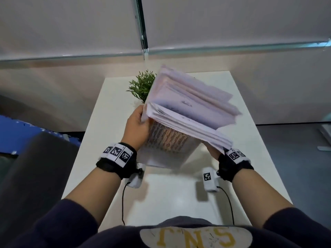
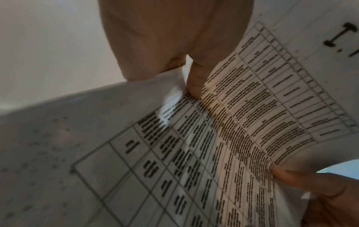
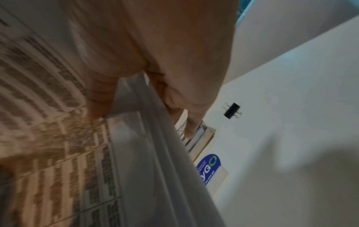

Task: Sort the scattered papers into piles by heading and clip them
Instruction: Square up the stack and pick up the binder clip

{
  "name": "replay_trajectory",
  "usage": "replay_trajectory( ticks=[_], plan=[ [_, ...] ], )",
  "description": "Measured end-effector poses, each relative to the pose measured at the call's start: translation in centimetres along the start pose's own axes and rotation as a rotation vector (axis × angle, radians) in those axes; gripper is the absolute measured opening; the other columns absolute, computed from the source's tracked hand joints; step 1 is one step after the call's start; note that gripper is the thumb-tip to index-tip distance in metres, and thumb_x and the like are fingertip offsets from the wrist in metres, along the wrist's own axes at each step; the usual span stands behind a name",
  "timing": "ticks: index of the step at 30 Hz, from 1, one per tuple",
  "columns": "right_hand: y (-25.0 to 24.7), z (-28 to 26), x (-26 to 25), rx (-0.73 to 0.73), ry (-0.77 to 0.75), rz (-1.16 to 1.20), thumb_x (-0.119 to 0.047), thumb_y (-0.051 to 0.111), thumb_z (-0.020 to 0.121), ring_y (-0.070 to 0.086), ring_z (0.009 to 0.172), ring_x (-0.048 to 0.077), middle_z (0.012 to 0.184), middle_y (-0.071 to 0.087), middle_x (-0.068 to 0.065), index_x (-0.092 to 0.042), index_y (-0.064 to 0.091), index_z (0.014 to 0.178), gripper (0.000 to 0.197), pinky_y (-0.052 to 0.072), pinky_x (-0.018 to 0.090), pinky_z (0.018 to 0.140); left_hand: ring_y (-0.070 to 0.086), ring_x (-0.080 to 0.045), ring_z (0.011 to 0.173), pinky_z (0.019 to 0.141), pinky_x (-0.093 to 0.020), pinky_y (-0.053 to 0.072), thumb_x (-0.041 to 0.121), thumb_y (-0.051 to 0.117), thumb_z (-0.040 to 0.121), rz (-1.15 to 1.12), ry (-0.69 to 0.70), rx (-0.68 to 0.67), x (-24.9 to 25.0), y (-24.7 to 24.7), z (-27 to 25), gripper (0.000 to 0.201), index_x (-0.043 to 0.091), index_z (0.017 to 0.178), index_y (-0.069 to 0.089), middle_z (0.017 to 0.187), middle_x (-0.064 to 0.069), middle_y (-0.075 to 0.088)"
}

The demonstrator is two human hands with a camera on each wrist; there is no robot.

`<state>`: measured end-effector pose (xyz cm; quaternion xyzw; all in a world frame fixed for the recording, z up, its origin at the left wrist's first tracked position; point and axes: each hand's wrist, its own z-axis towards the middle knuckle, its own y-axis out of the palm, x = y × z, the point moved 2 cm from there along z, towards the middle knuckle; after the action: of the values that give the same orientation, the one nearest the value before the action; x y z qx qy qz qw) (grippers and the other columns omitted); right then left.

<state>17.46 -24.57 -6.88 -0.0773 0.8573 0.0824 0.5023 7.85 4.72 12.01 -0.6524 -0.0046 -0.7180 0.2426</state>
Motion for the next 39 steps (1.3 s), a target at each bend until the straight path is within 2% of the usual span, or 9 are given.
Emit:
replay_trajectory(
  ticks=[3, 5, 11, 17, 20, 24, 29, 34, 39],
  plan=[
    [5.1, -5.9, -7.1, -0.026, -0.159, -0.126, -0.020, 0.075, 0.085, 0.067, 0.066, 0.007, 0.073, 0.075, -0.002, -0.006, 0.073, 0.095, 0.018, 0.051, 0.022, 0.070, 0.067, -0.026, 0.098, 0.089, -0.047, 0.054, 0.004, 0.054, 0.090, -0.058, -0.196, 0.024, -2.4, 0.1, 0.2, 0.022, 0.018, 0.104, 0.064, 0.101, -0.005, 0.072],
    [7.2, -7.4, -9.7, -0.009, -0.213, -0.192, -0.026, 0.079, 0.080, 0.065, 0.052, 0.011, 0.061, 0.072, 0.004, -0.004, 0.072, 0.079, 0.023, 0.049, 0.026, 0.066, 0.068, -0.022, 0.099, 0.090, -0.044, 0.055, 0.001, 0.054, 0.092, -0.092, -0.261, 0.035, -3.2, 0.3, 0.0, 0.025, 0.017, 0.109, 0.063, 0.105, -0.004, 0.072],
    [7.6, -6.9, -9.5, 0.124, -0.233, -0.158, -0.026, 0.080, 0.078, 0.071, 0.087, 0.024, 0.092, 0.074, 0.004, -0.009, 0.070, 0.099, 0.029, 0.057, 0.040, 0.084, 0.068, -0.022, 0.101, 0.089, -0.045, 0.056, 0.005, 0.056, 0.093, -0.123, -0.289, 0.044, -4.3, 1.1, -0.5, 0.025, 0.018, 0.114, 0.062, 0.108, -0.005, 0.071],
    [7.3, -8.0, -9.0, 0.144, -0.357, -0.179, -0.016, 0.078, 0.080, 0.069, 0.092, 0.028, 0.094, 0.074, 0.007, -0.021, 0.070, 0.088, 0.013, 0.054, 0.045, 0.090, 0.067, -0.020, 0.105, 0.094, -0.046, 0.054, 0.001, 0.063, 0.083, -0.219, -0.300, 0.038, -5.3, 1.0, -2.1, 0.035, 0.022, 0.111, 0.062, 0.111, -0.004, 0.071],
    [7.4, -8.1, -8.8, 0.073, -0.391, -0.245, -0.012, 0.082, 0.075, 0.066, 0.088, 0.020, 0.092, 0.070, -0.010, -0.026, 0.068, 0.099, 0.032, 0.055, 0.029, 0.082, 0.066, -0.023, 0.109, 0.088, -0.034, 0.057, -0.001, 0.074, 0.078, -0.288, -0.291, -0.006, -5.5, 1.3, -2.9, 0.047, 0.011, 0.123, 0.061, 0.114, -0.009, 0.070],
    [8.3, -7.5, -8.9, 0.146, -0.359, -0.216, -0.024, 0.085, 0.071, 0.068, 0.093, 0.032, 0.093, 0.073, 0.002, -0.030, 0.065, 0.087, 0.026, 0.056, 0.050, 0.084, 0.068, -0.019, 0.106, 0.089, -0.038, 0.057, 0.018, 0.081, 0.078, -0.273, -0.305, -0.010, -4.8, 2.2, -2.3, 0.043, 0.019, 0.119, 0.066, 0.110, -0.002, 0.073],
    [8.2, -8.4, -9.9, 0.078, -0.390, -0.117, -0.020, 0.084, 0.072, 0.070, 0.082, 0.003, 0.081, 0.075, -0.016, -0.026, 0.071, 0.085, 0.019, 0.055, 0.029, 0.079, 0.071, -0.012, 0.100, 0.087, -0.030, 0.058, 0.017, 0.080, 0.081, -0.322, -0.331, 0.058, -3.8, 1.5, -2.1, 0.038, 0.012, 0.117, 0.069, 0.107, 0.001, 0.075],
    [7.1, -8.2, -7.9, 0.035, -0.300, -0.197, -0.012, 0.087, 0.067, 0.068, 0.092, 0.014, 0.089, 0.073, -0.015, -0.030, 0.069, 0.090, 0.035, 0.055, 0.039, 0.089, 0.071, -0.019, 0.101, 0.086, -0.034, 0.057, 0.007, 0.082, 0.075, -0.369, -0.329, -0.001, -4.4, 1.6, -2.7, 0.043, 0.012, 0.115, 0.069, 0.105, -0.004, 0.076],
    [7.0, -7.5, -6.4, 0.020, -0.175, -0.186, -0.051, 0.091, 0.045, 0.067, 0.103, 0.026, 0.103, 0.075, 0.000, -0.019, 0.072, 0.105, 0.070, 0.053, 0.055, 0.089, 0.072, -0.011, 0.090, 0.074, -0.025, 0.057, 0.018, 0.080, 0.080, -0.331, -0.340, 0.035, -3.5, 2.2, -1.8, 0.028, 0.012, 0.106, 0.073, 0.097, -0.001, 0.077]
  ],
)
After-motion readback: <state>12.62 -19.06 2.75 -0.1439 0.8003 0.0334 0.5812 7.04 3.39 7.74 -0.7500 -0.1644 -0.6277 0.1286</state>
